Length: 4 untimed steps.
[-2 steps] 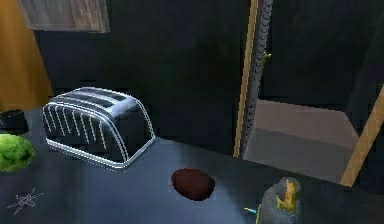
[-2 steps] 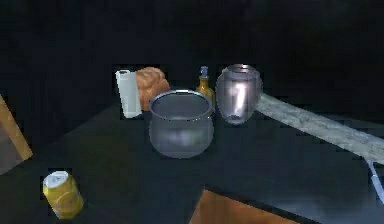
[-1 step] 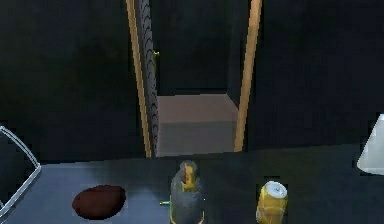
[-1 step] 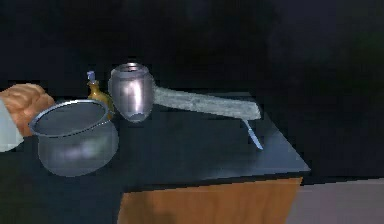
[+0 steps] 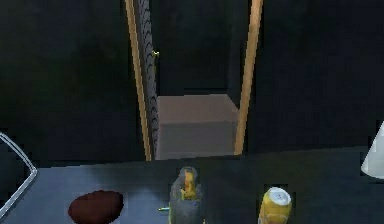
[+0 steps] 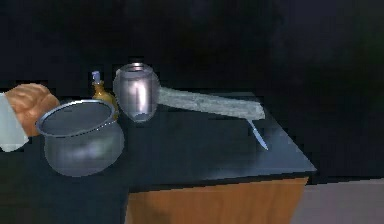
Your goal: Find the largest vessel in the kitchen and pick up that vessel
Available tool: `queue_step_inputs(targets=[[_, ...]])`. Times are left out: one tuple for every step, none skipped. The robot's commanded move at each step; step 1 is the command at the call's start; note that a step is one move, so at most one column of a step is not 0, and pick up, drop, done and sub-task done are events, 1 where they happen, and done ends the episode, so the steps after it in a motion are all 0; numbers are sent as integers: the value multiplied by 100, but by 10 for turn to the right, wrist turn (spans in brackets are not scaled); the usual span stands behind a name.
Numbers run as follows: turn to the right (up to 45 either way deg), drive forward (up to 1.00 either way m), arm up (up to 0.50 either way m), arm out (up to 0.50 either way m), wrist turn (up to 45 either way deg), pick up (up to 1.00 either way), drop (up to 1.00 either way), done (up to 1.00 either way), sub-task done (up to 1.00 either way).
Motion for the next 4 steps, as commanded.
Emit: queue_step_inputs(targets=[[-90,0,0,0,0,0,0,0,0],[0,0,50,0,0,0,0,0,0],[0,0,38,0,0,0,0,0,0],[0,0,0,44,0,0,0,0,0]])
